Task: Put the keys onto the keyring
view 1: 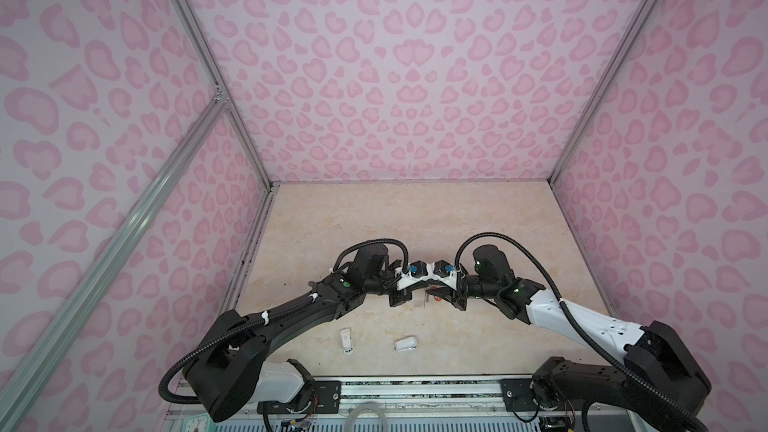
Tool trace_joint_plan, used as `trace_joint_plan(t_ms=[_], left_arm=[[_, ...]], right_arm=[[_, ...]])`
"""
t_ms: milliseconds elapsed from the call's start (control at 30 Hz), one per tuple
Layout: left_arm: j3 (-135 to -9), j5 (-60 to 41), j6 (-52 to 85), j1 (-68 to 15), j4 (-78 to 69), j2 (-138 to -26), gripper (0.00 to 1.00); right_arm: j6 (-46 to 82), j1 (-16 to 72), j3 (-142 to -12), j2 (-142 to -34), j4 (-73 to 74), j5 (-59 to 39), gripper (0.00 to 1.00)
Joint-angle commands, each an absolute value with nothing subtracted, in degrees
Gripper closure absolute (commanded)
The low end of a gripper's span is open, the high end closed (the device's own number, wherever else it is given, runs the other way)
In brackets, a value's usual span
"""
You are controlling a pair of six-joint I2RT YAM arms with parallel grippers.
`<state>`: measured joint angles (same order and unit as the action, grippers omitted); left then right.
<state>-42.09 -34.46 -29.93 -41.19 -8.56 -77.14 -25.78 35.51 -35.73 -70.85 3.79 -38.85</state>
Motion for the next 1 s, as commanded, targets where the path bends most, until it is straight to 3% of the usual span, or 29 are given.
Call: trace_joint_plan(t_ms=[0, 333, 633, 967], left_arm=[[-41.49, -35.27, -28.31, -40.74, -13.39, -76.15, 0.97], [-40.17, -38.47, -25.13, -38.85, -18.72, -75.51, 0.97], [-39.13, -40.5, -23.67, -38.67, -21.42, -77.05, 0.97], [-38.8, -39.91, -22.99, -38.67, -23.61, -78.81, 0.97]], right_arm=[[-26.88, 35.19, -35.71, -69.81, 1.22, -39.29, 0.72], [-27.66, 33.4, -34.21, -64.35, -3.26, -36.4, 0.69], [-26.36, 33.13, -34.06, -66.66, 1.06, -38.79, 0.71], [-27.38, 33.09, -35.07, -68.69, 1.92, -40.76, 0.82]])
